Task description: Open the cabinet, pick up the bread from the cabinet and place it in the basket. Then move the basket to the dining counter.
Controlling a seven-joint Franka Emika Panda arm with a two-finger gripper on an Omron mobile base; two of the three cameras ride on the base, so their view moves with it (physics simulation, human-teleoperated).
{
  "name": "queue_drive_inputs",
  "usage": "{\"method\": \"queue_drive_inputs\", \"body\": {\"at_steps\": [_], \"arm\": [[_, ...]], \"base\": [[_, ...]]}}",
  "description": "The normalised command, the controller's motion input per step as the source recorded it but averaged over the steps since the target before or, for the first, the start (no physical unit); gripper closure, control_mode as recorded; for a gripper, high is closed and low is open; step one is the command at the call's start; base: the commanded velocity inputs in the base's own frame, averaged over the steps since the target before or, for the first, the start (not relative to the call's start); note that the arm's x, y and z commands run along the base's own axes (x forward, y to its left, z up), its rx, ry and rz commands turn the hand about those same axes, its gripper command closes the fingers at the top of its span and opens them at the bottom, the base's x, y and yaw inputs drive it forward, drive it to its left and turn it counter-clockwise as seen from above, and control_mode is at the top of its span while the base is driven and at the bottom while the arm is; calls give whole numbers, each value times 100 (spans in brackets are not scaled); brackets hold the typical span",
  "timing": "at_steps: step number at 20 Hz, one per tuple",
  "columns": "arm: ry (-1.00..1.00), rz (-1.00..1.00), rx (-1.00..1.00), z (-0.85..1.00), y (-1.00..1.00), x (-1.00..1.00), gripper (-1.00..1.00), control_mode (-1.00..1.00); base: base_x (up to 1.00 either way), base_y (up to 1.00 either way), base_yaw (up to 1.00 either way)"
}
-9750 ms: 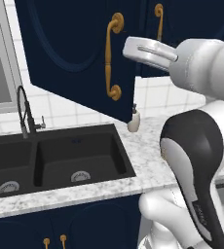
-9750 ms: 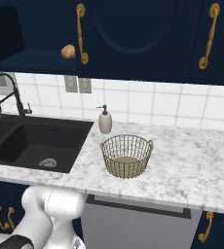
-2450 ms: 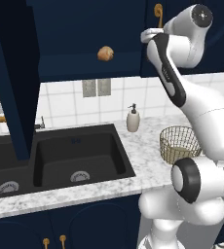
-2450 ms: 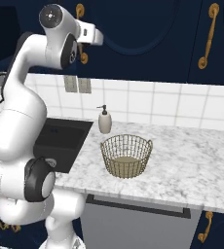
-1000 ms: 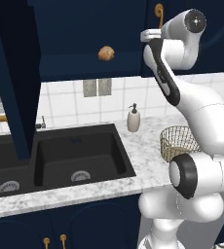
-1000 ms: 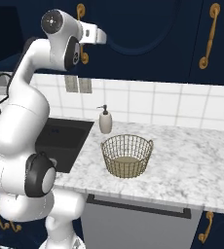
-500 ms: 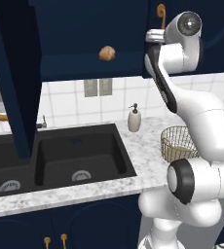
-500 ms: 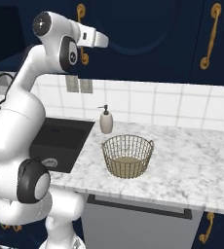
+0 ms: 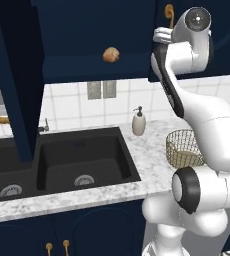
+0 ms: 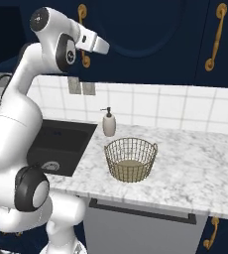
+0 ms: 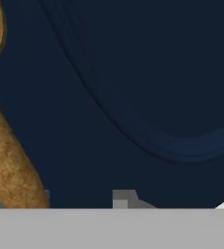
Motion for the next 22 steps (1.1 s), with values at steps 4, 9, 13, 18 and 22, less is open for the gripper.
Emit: {"method": "queue_drive_inputs", "body": {"at_steps": [4,9,13,18,22], "arm": [[-1,14,19,12,-100,-93,100,-100],[-5,22,18,11,-100,-100,100,-100],[-10,16,13,5,-100,-95,100,-100],[-12,7,10,0,-100,-83,100,-100],[-4,1,5,0,-100,-82,100,-100]], "base": [[0,0,0],[0,0,0],[0,0,0],[0,0,0],[0,0,0]]}}
